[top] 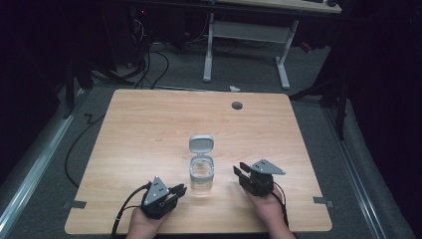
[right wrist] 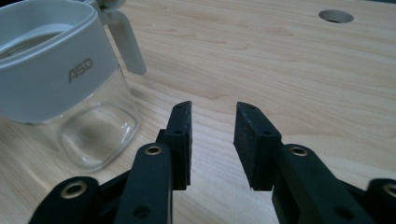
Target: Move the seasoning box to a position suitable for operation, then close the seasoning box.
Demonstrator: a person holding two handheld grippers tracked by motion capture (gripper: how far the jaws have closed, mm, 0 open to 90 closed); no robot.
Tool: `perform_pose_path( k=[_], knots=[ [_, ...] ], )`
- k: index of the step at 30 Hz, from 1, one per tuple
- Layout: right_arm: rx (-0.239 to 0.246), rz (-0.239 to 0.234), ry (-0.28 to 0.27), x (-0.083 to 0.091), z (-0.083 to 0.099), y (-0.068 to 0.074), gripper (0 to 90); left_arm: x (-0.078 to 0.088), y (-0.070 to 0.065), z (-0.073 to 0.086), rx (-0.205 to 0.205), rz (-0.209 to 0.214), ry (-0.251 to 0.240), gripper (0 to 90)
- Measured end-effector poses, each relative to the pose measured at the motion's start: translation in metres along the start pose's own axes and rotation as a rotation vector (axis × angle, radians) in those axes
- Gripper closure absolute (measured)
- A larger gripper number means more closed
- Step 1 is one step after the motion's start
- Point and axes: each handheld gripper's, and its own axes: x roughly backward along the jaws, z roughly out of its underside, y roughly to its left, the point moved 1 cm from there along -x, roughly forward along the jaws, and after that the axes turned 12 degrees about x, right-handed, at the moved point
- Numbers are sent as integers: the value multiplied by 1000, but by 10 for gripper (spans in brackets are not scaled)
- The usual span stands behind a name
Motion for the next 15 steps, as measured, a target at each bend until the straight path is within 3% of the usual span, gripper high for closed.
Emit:
perform_pose_path(
  k=[8, 15],
  knots=[
    [-2, -36, -24, -13, -19, -4, 801, -15, -9, 19, 8, 18, 51, 868],
    [13, -47, -43, -21, -33, -6, 881, -28, -7, 24, -8, -2, 17, 890]
  ],
)
